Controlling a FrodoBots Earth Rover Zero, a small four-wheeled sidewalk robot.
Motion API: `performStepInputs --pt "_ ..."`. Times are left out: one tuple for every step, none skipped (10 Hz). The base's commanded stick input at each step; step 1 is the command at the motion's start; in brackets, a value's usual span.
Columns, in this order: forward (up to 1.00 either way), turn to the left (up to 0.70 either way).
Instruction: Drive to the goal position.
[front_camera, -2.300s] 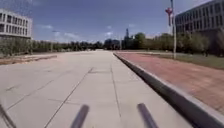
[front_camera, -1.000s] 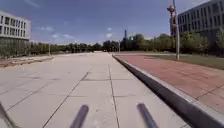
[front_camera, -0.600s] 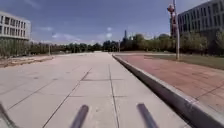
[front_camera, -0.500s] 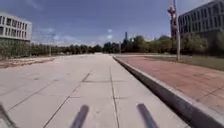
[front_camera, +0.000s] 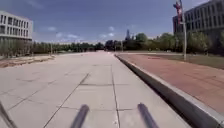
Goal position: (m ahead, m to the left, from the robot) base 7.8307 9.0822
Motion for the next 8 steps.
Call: performStepInputs --pt "0.70 0.00" --pt "0.70 0.00" --pt "0.70 0.00" --pt "0.70 0.00" --pt "0.70 0.00" --pt "0.70 0.00" --pt "0.70 0.00" --pt "0.70 0.00"
